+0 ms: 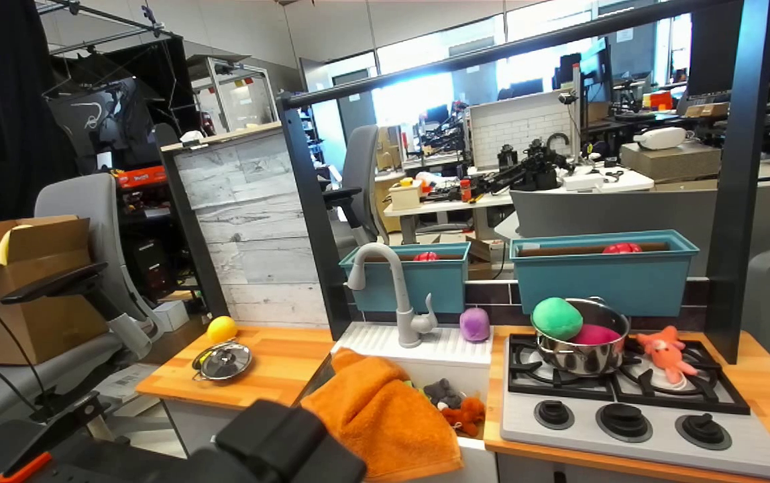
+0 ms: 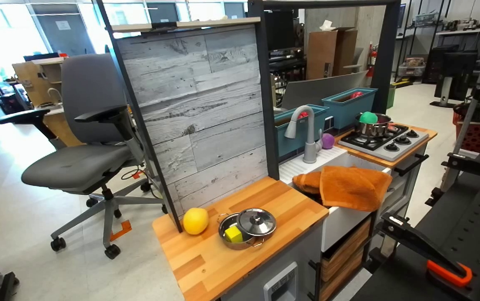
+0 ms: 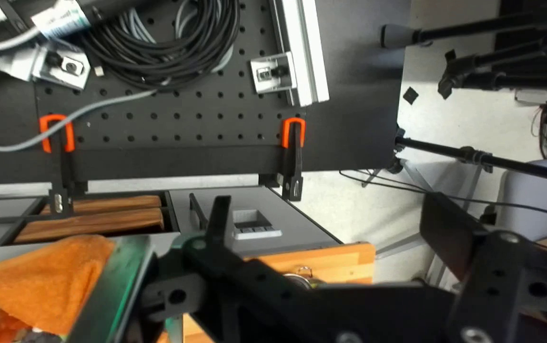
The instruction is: Put the lid on the table
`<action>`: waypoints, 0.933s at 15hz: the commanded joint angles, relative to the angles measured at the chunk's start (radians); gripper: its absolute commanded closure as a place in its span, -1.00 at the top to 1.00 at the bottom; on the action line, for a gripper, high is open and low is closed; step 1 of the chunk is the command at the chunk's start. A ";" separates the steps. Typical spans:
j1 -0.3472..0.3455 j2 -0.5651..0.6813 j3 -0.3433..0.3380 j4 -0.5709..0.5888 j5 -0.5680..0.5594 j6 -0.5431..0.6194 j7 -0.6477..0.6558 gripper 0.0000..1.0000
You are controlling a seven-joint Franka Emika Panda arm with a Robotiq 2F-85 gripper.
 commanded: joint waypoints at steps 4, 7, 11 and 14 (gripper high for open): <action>0.138 0.431 0.051 0.098 0.180 0.354 -0.042 1.00; 0.158 0.623 0.109 0.199 0.234 0.492 0.005 1.00; 0.118 0.879 0.174 0.389 0.198 0.572 0.149 1.00; 0.094 1.075 0.196 0.560 0.188 0.558 0.257 1.00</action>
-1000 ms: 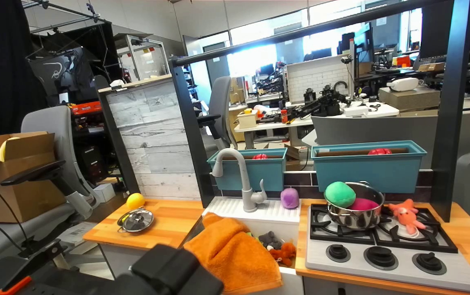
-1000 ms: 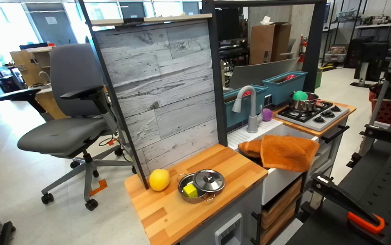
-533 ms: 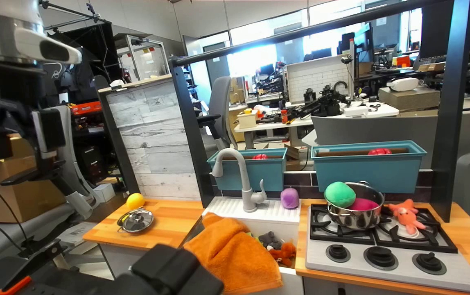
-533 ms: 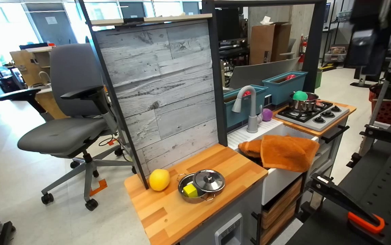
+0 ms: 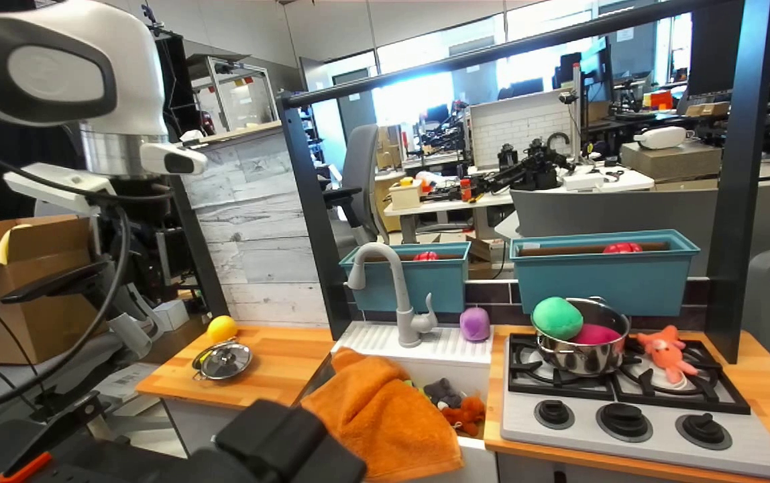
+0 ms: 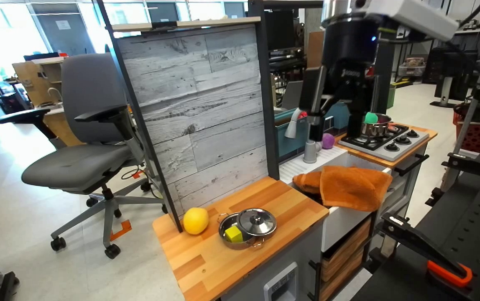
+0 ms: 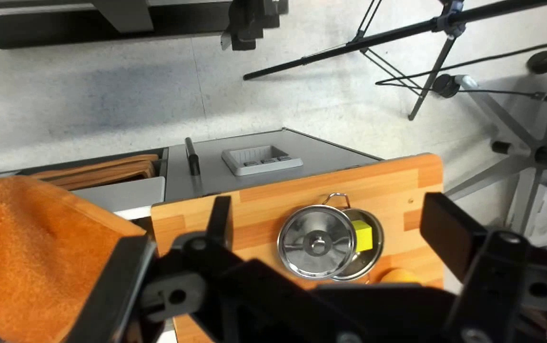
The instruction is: Put the lid on the table
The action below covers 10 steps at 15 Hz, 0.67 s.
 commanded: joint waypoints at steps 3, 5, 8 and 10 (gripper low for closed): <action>-0.060 0.377 0.058 0.350 -0.003 -0.002 0.143 1.00; -0.064 0.470 0.067 0.433 -0.011 0.013 0.176 1.00; -0.063 0.568 0.076 0.513 -0.019 0.026 0.202 1.00; -0.059 0.616 0.082 0.548 -0.023 0.043 0.206 1.00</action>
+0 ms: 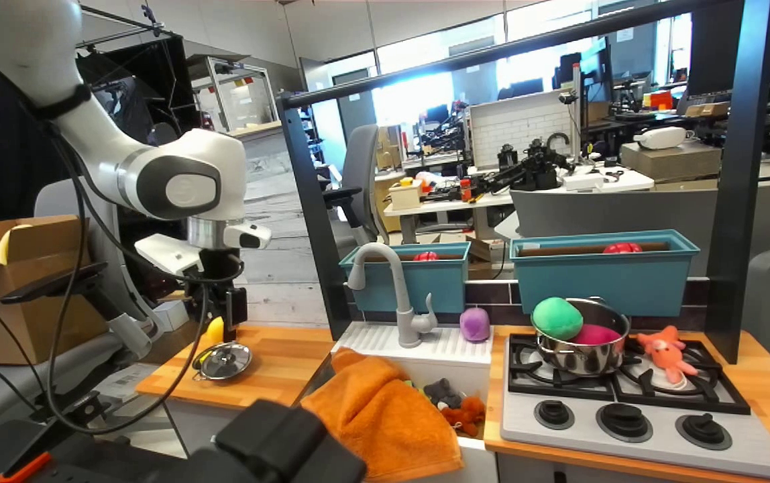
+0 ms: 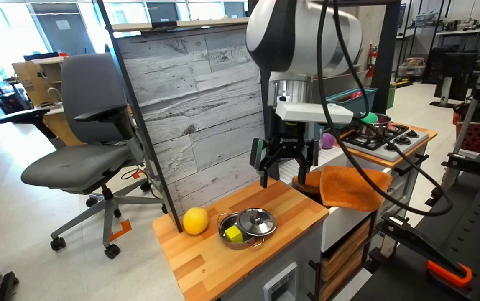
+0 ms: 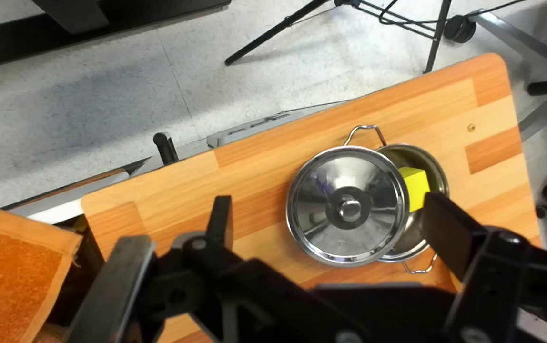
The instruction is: Put the lid on the table
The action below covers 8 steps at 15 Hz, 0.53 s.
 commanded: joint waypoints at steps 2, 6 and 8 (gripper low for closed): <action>-0.012 0.111 0.035 0.096 -0.022 0.032 0.042 1.00; -0.016 0.165 0.059 0.137 -0.016 0.039 0.042 1.00; -0.016 0.198 0.066 0.172 -0.011 0.056 0.046 1.00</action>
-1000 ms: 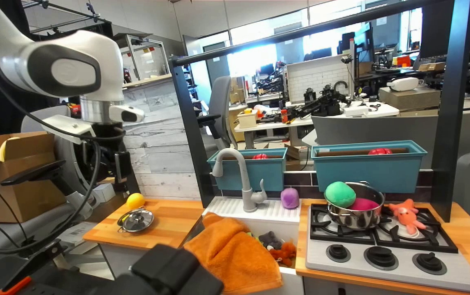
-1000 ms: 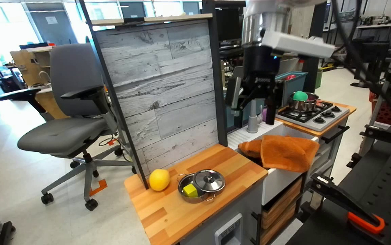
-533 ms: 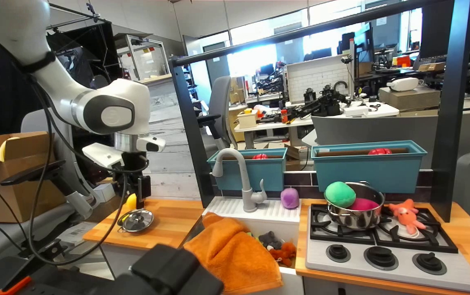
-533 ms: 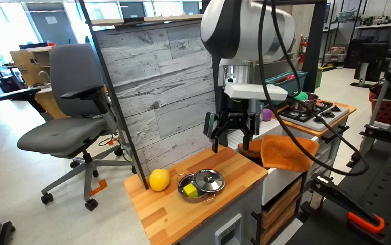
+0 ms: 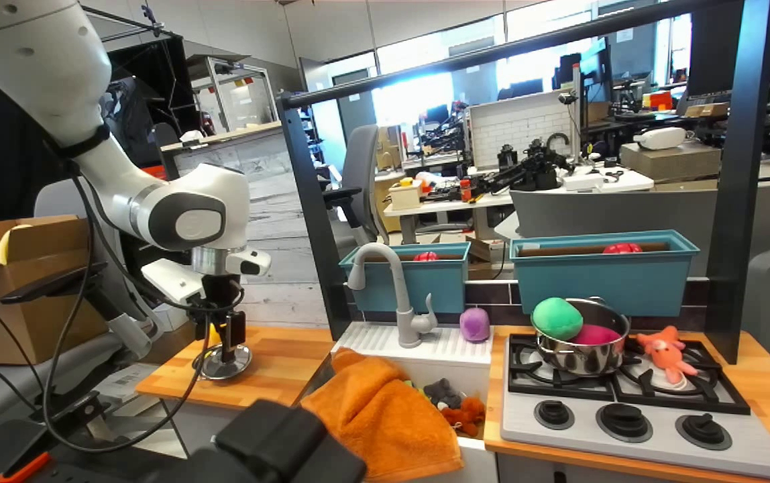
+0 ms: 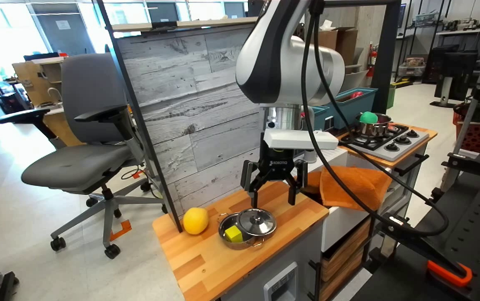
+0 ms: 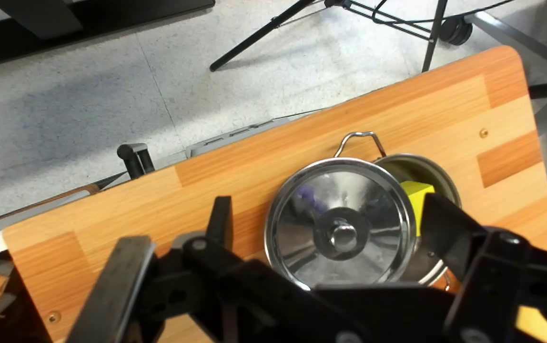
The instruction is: Put the lid on the table
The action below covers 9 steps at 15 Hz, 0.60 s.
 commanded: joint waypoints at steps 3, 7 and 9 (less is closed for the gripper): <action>-0.011 0.093 0.029 0.111 -0.014 0.056 0.035 1.00; -0.007 0.124 0.034 0.166 -0.017 0.039 0.061 1.00; -0.004 0.135 0.036 0.184 -0.017 0.033 0.074 1.00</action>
